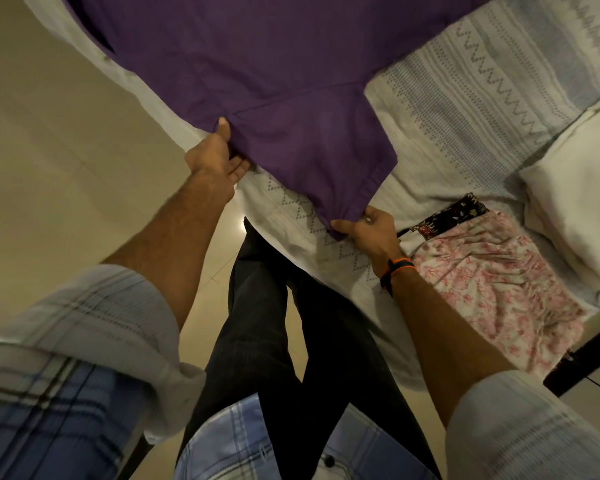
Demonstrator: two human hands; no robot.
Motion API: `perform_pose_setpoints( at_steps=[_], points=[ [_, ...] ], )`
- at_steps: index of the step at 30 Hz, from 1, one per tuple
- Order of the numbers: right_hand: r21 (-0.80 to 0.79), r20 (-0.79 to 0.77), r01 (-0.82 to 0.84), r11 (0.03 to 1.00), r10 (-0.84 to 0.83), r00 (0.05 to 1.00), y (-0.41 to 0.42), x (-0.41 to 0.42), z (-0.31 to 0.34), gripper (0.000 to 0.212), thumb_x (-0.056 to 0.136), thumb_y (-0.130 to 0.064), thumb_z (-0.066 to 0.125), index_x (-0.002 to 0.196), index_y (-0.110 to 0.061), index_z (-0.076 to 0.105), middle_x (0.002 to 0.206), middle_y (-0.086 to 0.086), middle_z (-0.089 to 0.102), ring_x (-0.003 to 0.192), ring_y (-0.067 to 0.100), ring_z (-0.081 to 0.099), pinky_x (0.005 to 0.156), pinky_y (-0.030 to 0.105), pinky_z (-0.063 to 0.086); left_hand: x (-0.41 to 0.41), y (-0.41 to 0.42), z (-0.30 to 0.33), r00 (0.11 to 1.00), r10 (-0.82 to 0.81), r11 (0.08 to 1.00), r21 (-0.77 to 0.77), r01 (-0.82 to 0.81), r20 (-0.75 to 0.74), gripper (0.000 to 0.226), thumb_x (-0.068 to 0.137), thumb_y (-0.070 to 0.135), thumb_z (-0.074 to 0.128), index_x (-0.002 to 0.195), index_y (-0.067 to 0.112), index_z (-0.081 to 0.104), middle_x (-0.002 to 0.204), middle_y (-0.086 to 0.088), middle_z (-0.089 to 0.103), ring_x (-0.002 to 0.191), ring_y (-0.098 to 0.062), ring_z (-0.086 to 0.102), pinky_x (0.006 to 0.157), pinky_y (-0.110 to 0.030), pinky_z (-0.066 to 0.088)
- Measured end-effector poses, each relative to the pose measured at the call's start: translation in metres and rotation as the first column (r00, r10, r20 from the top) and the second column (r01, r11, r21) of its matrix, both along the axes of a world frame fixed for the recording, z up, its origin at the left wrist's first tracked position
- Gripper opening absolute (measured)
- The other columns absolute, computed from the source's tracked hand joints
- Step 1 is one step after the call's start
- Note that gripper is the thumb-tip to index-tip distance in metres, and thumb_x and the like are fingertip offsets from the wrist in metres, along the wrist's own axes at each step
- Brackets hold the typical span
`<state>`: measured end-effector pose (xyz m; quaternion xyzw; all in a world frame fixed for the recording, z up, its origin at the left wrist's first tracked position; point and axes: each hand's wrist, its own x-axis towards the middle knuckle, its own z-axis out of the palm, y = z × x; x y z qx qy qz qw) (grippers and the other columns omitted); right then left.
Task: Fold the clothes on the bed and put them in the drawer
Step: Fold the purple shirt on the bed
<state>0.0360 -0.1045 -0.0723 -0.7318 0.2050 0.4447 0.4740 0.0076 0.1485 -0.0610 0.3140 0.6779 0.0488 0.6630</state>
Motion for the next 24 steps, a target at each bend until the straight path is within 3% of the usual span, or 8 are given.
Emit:
perform_pose_setpoints(
  at_steps=[3,5,11,14,17,20,23,24],
  points=[
    [0.026,-0.099,0.111,0.994,-0.108,0.989,0.003,-0.006,0.001,0.015,0.081,-0.007,0.076,0.094,-0.01,0.07,0.088,0.004,0.073,0.08,0.017,0.07,0.061,0.024,0.057,-0.002,0.003,-0.001,0.999,0.02,0.999,-0.037,-0.018,0.044,0.034,0.084,0.039,0.074,0.1,0.012,0.062,0.092,-0.002,0.067,0.085,-0.02,0.071,0.069,-0.033,0.061],
    [0.038,-0.132,0.166,0.985,-0.16,0.978,0.007,-0.01,0.001,0.025,0.078,-0.012,0.081,0.1,-0.007,0.071,0.099,0.008,0.074,0.087,0.022,0.072,0.068,0.031,0.059,-0.004,0.005,-0.003,0.999,0.007,0.999,-0.039,-0.005,0.033,0.028,0.088,0.036,0.07,0.099,0.011,0.062,0.094,-0.003,0.067,0.085,-0.019,0.07,0.065,-0.031,0.061],
    [-0.042,-0.151,0.147,0.988,-0.152,0.977,0.008,-0.009,0.008,0.035,0.071,0.003,0.084,0.101,0.005,0.067,0.083,0.016,0.073,0.059,0.017,0.07,0.051,0.021,0.054,-0.002,0.015,-0.007,0.998,0.016,1.0,0.015,-0.015,-0.066,0.017,0.094,0.022,0.065,0.104,0.009,0.064,0.1,-0.007,0.071,0.082,-0.021,0.072,0.066,-0.032,0.061],
    [-0.126,-0.129,0.084,0.989,-0.1,0.986,0.004,-0.008,0.009,0.044,0.06,-0.006,0.093,0.094,0.003,0.066,0.082,0.016,0.074,0.062,0.021,0.072,0.057,0.028,0.06,-0.003,0.015,-0.008,0.994,-0.026,0.999,0.031,0.03,-0.11,0.021,0.095,0.023,0.063,0.109,0.007,0.062,0.092,-0.005,0.069,0.079,-0.018,0.071,0.059,-0.028,0.059],
    [-0.235,-0.084,-0.011,0.972,-0.009,0.996,0.005,-0.009,0.009,0.053,0.05,-0.017,0.098,0.089,0.0,0.067,0.081,0.015,0.075,0.06,0.022,0.073,0.062,0.036,0.063,-0.002,0.013,-0.006,0.988,-0.058,0.994,0.08,0.07,-0.145,0.014,0.097,0.022,0.06,0.098,0.008,0.06,0.086,-0.005,0.067,0.079,-0.018,0.071,0.061,-0.028,0.06],
    [-0.367,0.01,-0.176,0.913,0.193,0.981,0.007,-0.01,0.016,0.057,0.046,-0.041,0.098,0.082,-0.009,0.067,0.08,0.005,0.074,0.072,0.02,0.071,0.07,0.039,0.061,-0.004,0.014,-0.005,0.97,-0.113,0.981,0.131,0.143,-0.216,0.02,0.098,0.02,0.058,0.08,0.011,0.056,0.085,-0.006,0.066,0.078,-0.019,0.07,0.066,-0.031,0.061],
    [-0.475,0.104,-0.171,0.863,0.249,0.963,0.009,-0.009,0.03,0.079,0.047,-0.062,0.09,0.104,-0.017,0.059,0.088,-0.01,0.063,0.084,0.012,0.06,0.074,0.03,0.049,-0.005,0.009,-0.002,0.875,-0.257,0.87,0.297,0.394,-0.411,0.007,0.085,0.015,0.064,0.086,0.009,0.062,0.099,-0.01,0.069,0.086,-0.023,0.069,0.079,-0.035,0.06],
    [-0.486,0.144,-0.13,0.864,0.226,0.963,0.01,-0.007,0.033,0.084,0.049,-0.067,0.087,0.109,-0.018,0.055,0.087,-0.011,0.059,0.085,0.011,0.058,0.074,0.029,0.046,-0.002,0.003,0.005,0.825,-0.285,0.8,0.354,0.485,-0.488,0.022,0.08,0.014,0.064,0.1,0.006,0.061,0.109,-0.012,0.065,0.095,-0.024,0.066,0.086,-0.032,0.056]
  ],
)
